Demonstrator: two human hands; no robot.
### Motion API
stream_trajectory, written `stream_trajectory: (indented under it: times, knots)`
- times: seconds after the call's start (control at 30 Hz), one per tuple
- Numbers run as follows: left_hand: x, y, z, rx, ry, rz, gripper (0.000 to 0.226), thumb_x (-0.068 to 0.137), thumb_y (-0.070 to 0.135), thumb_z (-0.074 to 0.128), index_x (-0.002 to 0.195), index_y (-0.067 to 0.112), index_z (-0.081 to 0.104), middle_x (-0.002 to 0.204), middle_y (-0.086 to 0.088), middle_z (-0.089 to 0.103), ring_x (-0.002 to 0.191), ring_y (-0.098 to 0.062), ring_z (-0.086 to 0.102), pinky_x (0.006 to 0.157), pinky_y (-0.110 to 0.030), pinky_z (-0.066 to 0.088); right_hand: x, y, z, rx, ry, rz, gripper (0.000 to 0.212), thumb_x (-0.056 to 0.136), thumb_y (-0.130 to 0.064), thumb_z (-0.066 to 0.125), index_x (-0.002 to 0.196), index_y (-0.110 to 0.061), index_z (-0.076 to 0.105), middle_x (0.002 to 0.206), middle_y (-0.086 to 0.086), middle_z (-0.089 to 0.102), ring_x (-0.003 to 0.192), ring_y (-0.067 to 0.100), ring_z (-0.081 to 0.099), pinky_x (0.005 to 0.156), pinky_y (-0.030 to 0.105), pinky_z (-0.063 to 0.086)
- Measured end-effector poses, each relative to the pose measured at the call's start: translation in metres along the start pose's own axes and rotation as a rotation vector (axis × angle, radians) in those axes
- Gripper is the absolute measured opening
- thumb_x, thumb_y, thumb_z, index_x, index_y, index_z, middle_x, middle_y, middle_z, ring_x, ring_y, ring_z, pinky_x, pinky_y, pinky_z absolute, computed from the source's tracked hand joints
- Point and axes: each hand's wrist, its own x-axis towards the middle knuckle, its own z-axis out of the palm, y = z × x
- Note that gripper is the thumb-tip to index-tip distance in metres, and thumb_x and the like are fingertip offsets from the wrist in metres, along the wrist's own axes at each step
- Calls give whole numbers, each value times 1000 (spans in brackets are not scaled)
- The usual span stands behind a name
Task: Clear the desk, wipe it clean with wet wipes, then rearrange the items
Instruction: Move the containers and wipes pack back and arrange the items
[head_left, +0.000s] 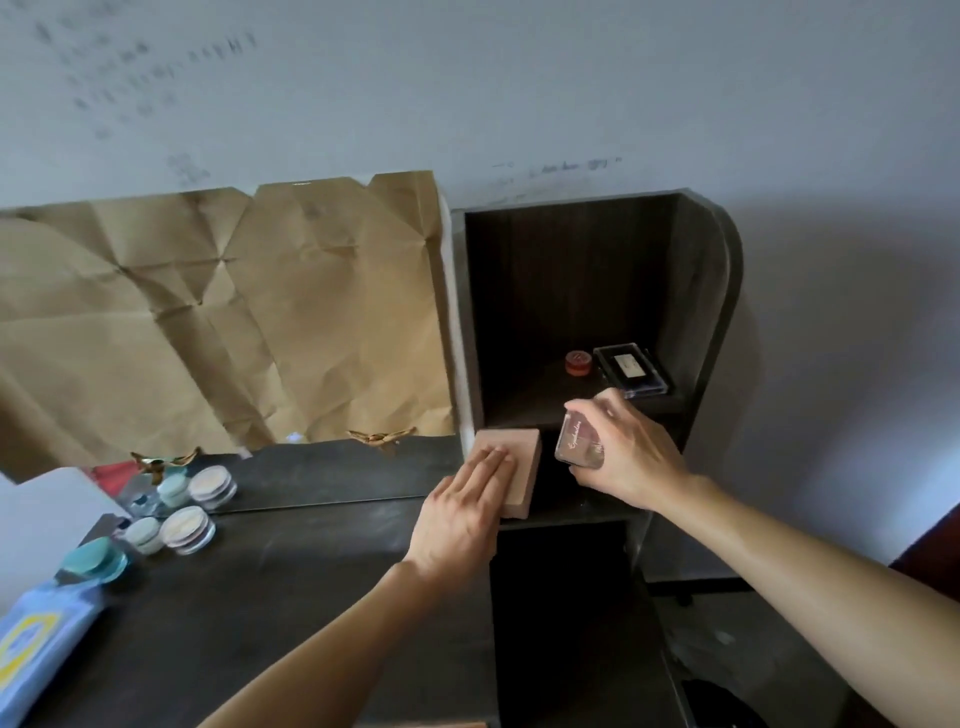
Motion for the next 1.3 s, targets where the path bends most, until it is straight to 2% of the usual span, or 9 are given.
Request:
stream_trajectory:
  times: [0.17,0.37,0.5,0.6,0.8,1.0,1.17,1.23,1.3]
  knots:
    - [-97,-48,-4,-7,-53,-36,50,80,22,51,127,6,49,126,-11,60,116,-28,58,81,-32,56,-24,-63,33,41,35,102,73,66,-41,77,129,-24,44,116,-6,42,90,17,58,64,25,47]
    - [-208,-114,-29,8,-131,-213,47,77,22,53,121,6,57,118,-9,65,108,-26,63,75,-29,57,-31,-161,107,93,-157,88,69,69,-53,70,126,-28,41,120,-11,54,105,14,56,77,28,46]
    - [-263,-149,-41,13,-143,-354,49,73,19,70,119,9,59,118,-5,64,107,-23,63,76,-27,56,-27,-221,156,121,-300,46,75,68,-68,63,128,-31,39,123,-12,51,106,16,57,80,30,44]
    - [-291,-172,-48,26,-163,-454,42,80,26,51,118,12,59,116,-1,63,105,-19,61,76,-24,54,-13,-255,186,126,-361,-5,73,68,-73,58,126,-34,39,121,-14,51,104,16,58,79,30,43]
    - [-316,-225,-50,34,-248,-606,39,72,34,44,104,19,60,102,7,62,91,-13,61,64,-19,48,37,-298,243,130,-469,-94,59,70,-64,60,118,-34,42,113,-13,51,102,16,57,76,29,41]
    - [-308,-306,-30,33,-373,-648,43,76,34,42,109,14,60,106,0,62,90,-20,62,66,-26,54,104,-324,309,197,-587,-77,52,69,-55,61,112,-32,44,109,-11,49,103,15,53,73,27,39]
    - [-284,-373,0,26,-442,-642,47,80,33,37,115,9,58,110,-5,60,96,-25,60,73,-34,55,143,-327,353,170,-643,-72,53,68,-54,60,112,-28,47,111,-8,44,105,14,49,78,29,44]
    - [-274,-391,10,36,-467,-617,45,77,29,42,111,7,61,105,-6,63,92,-25,64,66,-31,56,151,-325,365,150,-656,-43,54,67,-52,62,112,-27,48,112,-7,42,105,14,48,78,30,45]
    - [-264,-406,21,41,-489,-549,42,69,24,61,108,7,65,102,-6,65,90,-24,67,62,-29,57,157,-322,374,131,-660,-14,55,67,-52,62,114,-28,48,112,-7,41,105,14,47,77,30,46]
